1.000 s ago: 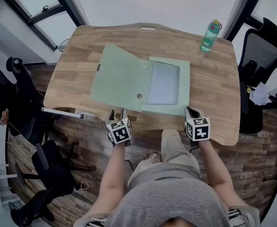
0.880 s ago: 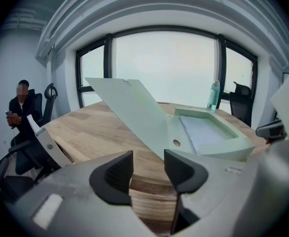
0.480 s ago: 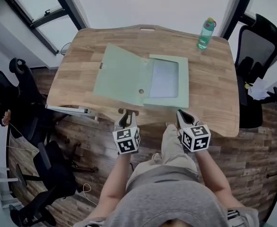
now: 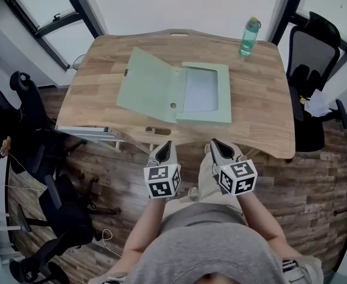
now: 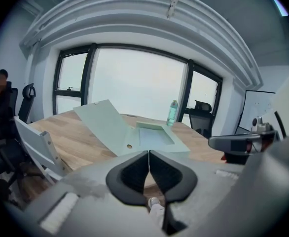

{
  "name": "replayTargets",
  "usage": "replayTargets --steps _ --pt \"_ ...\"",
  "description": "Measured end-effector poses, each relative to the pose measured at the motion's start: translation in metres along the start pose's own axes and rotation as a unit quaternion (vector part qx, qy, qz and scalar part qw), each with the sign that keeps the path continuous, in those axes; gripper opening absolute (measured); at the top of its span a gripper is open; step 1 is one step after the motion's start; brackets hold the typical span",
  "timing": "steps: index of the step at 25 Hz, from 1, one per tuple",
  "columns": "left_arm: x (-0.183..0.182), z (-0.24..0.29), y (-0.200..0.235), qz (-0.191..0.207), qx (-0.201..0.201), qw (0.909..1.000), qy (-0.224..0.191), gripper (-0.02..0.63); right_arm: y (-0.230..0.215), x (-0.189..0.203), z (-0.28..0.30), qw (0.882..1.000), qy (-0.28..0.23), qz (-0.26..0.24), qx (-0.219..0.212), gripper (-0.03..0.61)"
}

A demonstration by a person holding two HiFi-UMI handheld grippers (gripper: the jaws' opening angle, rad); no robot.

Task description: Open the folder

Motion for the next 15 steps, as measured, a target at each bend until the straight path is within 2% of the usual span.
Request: replayTargets --steps 8,15 --pt "0.008 -0.016 -0.01 0.004 0.036 0.9993 0.008 0.005 0.017 0.001 -0.02 1.0 -0.021 0.008 0.006 0.0" --pt "0.011 -0.02 -0.013 0.003 0.051 0.9986 0.013 0.005 0.017 0.0 -0.024 1.0 -0.003 -0.005 0.009 -0.002"
Point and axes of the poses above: the fingertips, and each gripper's own axes: z forward along the fingers, y to its left, x out of its underside, the point moved 6 cm from there along -z, backward along the fingers, and after that the axes turned 2 degrees about -z, right-handed, at the moved point
